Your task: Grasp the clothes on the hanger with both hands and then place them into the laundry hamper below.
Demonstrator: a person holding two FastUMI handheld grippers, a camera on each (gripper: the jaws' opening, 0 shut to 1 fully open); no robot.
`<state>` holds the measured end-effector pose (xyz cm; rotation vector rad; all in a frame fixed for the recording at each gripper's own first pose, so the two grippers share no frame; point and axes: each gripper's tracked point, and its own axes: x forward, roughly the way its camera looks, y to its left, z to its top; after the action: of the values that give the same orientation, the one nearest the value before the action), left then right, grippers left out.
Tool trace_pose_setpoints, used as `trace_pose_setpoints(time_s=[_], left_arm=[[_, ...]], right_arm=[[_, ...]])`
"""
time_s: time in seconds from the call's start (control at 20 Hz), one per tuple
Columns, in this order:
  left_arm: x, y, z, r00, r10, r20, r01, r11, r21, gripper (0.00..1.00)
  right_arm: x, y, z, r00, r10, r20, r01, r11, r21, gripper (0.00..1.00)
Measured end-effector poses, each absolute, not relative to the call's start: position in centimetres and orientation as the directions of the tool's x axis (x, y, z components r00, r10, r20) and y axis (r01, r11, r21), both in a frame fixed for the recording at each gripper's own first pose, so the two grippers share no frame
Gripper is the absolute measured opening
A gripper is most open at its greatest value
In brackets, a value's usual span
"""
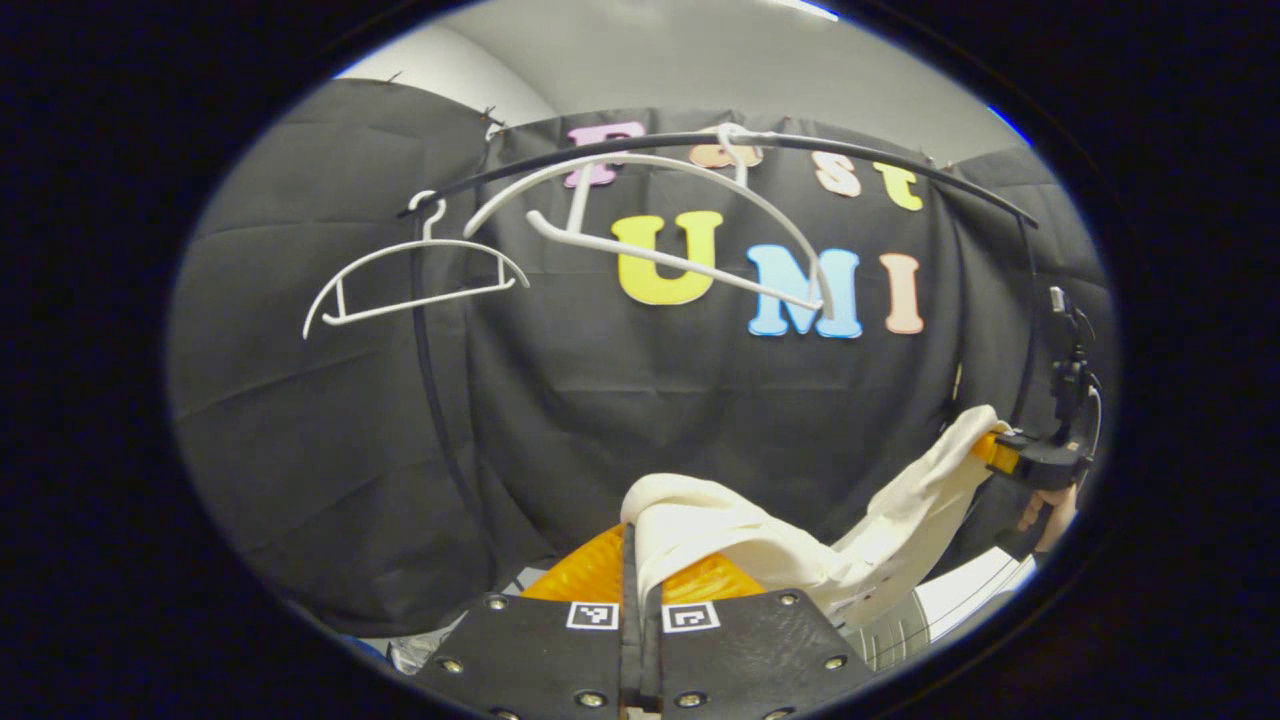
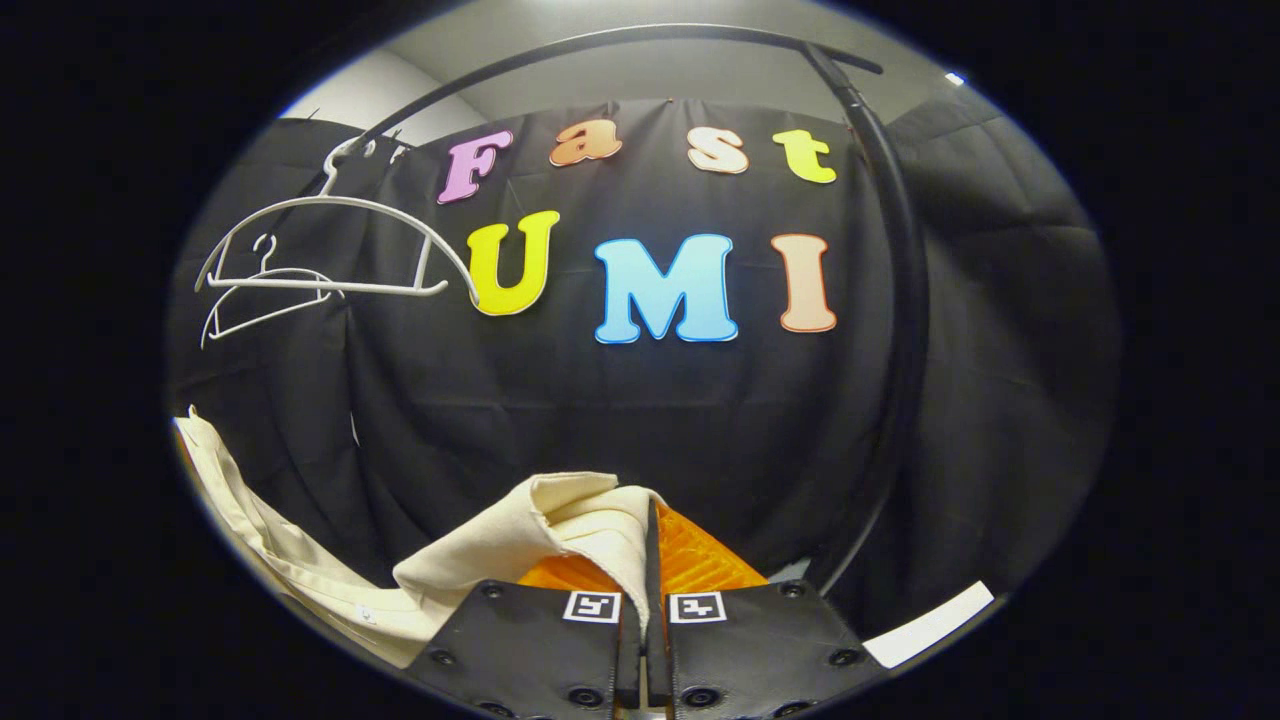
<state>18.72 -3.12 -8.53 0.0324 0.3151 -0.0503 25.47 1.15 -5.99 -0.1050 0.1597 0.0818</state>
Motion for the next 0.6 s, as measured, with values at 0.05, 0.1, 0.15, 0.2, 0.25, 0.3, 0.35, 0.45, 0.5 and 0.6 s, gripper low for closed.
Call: trace_pose_setpoints(time_s=[0.05,0.1,0.15,0.2,0.25,0.3,0.35,0.45,0.5,0.6], left_arm=[[19.3,-3.7,-8.9,0.947,-0.073,-0.314,0.082,0.996,0.017,0.01],[19.5,-4.3,-9.1,0.943,-0.097,-0.319,0.107,0.994,0.013,0.01],[19.8,-4.6,-9.4,0.940,-0.118,-0.320,0.129,0.992,0.013,0.01],[20.2,-5.0,-9.7,0.938,-0.138,-0.318,0.152,0.988,0.018,0.01],[20.9,-5.6,-10.2,0.934,-0.158,-0.320,0.173,0.985,0.018,0.01],[21.3,-6.1,-10.8,0.928,-0.182,-0.324,0.196,0.980,0.013,0.01],[21.6,-6.5,-11.6,0.920,-0.206,-0.334,0.220,0.976,0.004,0.01],[21.3,-6.2,-13.3,0.902,-0.242,-0.357,0.254,0.967,-0.014,0.01],[21.2,-6.1,-14.2,0.895,-0.255,-0.366,0.268,0.963,-0.017,0.01],[20.8,-6.2,-16.0,0.877,-0.276,-0.393,0.290,0.957,-0.024,0.01]], right_arm=[[24.6,0.7,-6.0,0.986,0.048,-0.162,-0.066,0.992,-0.104,0.04],[23.9,0.4,-6.1,0.985,0.024,-0.168,-0.041,0.994,-0.099,0.04],[23.1,0.4,-6.5,0.983,0.008,-0.181,-0.024,0.996,-0.087,0.04],[22.4,0.4,-6.7,0.982,-0.006,-0.191,-0.008,0.997,-0.072,0.04],[21.6,0.5,-6.9,0.980,-0.019,-0.198,0.007,0.998,-0.063,0.04],[21.0,0.7,-7.3,0.977,-0.032,-0.209,0.020,0.998,-0.058,0.04],[20.1,1.1,-7.8,0.974,-0.038,-0.223,0.027,0.998,-0.054,0.04],[18.5,2.1,-8.9,0.965,-0.043,-0.257,0.031,0.998,-0.051,0.04],[17.8,2.7,-9.6,0.960,-0.042,-0.277,0.030,0.998,-0.047,0.04],[16.8,3.8,-11.3,0.946,-0.037,-0.321,0.029,0.999,-0.030,0.04]])
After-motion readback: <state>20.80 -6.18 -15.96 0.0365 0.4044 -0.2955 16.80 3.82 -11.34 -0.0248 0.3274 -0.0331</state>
